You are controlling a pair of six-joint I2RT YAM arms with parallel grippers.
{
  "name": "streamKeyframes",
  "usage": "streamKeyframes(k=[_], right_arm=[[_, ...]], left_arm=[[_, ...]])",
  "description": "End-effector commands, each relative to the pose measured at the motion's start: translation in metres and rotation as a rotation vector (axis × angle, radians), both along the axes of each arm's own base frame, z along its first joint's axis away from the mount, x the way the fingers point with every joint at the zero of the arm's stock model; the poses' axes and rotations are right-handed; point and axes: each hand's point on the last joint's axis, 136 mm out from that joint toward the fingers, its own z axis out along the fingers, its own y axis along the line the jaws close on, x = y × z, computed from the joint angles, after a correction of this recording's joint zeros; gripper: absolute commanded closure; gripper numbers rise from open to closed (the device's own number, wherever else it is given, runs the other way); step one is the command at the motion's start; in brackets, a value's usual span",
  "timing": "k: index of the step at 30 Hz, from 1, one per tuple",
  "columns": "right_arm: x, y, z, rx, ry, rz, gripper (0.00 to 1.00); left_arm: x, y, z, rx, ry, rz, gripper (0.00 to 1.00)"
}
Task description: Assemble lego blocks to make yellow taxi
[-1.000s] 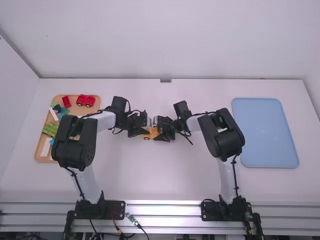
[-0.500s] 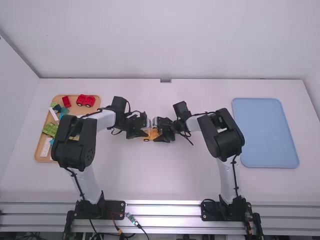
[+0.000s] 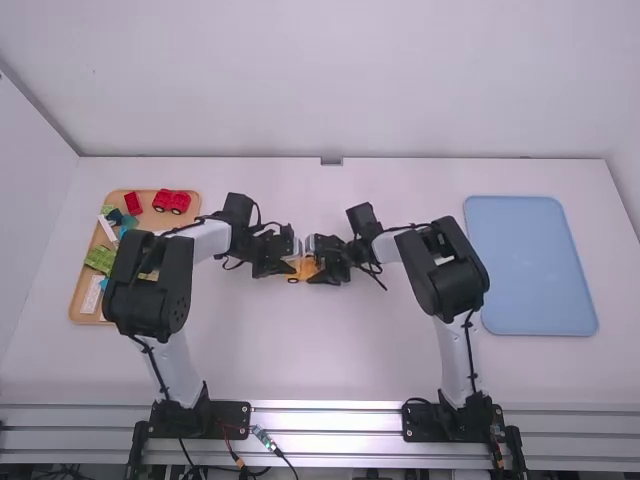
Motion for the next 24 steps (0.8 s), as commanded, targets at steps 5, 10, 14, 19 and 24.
streamKeyframes(k=[5,10,14,19,24], right_arm=[[0.008,-0.0025,0.0081,-0.01,-0.025,-0.019,0.5],[0.0081,-0.0025,0.0081,-0.011,-0.025,-0.019,0.5],[0.0079,-0.0025,0.008,-0.011,-0.024,-0.019,0.5],[0.0077,-0.0023,0.0084,-0.009,-0.023,-0.018,0.5],[0.0077,-0.0024,0.0083,-0.009,-0.021,-0.02,0.5]], left_arm=[[-0.0018,-0.0109,0.0117,-0.042,-0.018,-0.029,0.98],[-0.0019,-0.0109,0.0116,-0.042,-0.018,-0.029,0.98],[-0.0018,-0.0102,0.0109,-0.037,-0.018,-0.027,0.98],[-0.0018,-0.0109,0.0112,-0.039,-0.019,-0.029,0.98],[-0.0023,-0.0115,0.0073,-0.044,-0.036,-0.03,0.98]])
